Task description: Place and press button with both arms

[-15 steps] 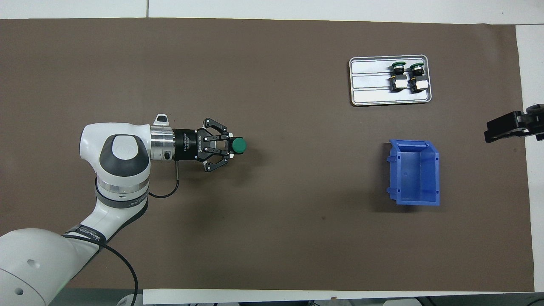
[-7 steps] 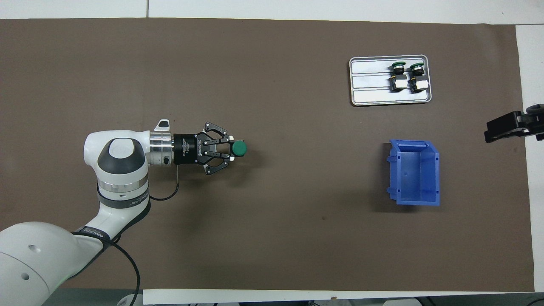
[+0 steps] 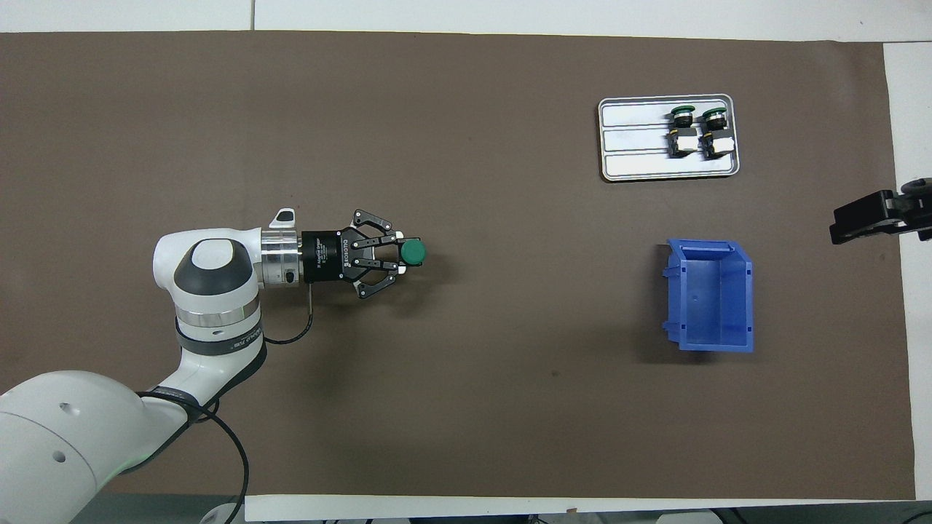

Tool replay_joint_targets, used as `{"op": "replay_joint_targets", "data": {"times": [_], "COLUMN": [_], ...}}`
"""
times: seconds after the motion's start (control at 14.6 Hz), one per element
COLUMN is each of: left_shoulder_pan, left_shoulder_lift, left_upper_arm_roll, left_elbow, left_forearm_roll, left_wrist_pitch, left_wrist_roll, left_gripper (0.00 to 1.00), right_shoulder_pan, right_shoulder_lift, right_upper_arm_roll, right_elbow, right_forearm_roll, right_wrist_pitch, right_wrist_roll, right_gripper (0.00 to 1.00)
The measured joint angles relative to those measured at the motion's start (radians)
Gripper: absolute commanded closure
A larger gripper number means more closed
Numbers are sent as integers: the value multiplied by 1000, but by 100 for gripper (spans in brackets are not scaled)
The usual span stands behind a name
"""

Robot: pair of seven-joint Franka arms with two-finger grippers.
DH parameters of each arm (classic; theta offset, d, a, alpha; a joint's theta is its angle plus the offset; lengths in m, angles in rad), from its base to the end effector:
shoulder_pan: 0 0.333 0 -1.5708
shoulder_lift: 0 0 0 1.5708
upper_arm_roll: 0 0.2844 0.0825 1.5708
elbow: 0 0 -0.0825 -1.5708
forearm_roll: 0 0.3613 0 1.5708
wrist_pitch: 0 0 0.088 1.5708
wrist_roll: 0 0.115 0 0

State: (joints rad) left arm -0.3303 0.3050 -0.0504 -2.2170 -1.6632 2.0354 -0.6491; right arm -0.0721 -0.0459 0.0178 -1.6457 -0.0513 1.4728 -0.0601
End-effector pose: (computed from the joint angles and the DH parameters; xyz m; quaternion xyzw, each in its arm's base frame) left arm 0.4607 -0.2527 0.2318 0.5790 0.5625 -0.4228 0.4119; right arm 0.5046 -0.0336 0.5678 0.9976 0.0020 -0.0648 0.0224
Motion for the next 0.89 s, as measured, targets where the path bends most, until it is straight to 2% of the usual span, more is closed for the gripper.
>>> {"op": "replay_joint_targets", "data": {"times": [0.89], "left_shoulder_pan": [-4], "left_shoulder_lift": [27], "left_upper_arm_roll": [-2], "left_elbow": [0], "left_forearm_roll": [-71], "left_wrist_pitch": [-7], "left_wrist_roll": [30], "left_gripper": [99], "right_shoulder_pan": [0], "right_shoulder_lift": [0], "right_upper_arm_roll": [0], "right_elbow": [0], "right_forearm_roll": [0], "right_wrist_pitch": [0], "right_wrist_roll": [0], "right_gripper": [1]}}
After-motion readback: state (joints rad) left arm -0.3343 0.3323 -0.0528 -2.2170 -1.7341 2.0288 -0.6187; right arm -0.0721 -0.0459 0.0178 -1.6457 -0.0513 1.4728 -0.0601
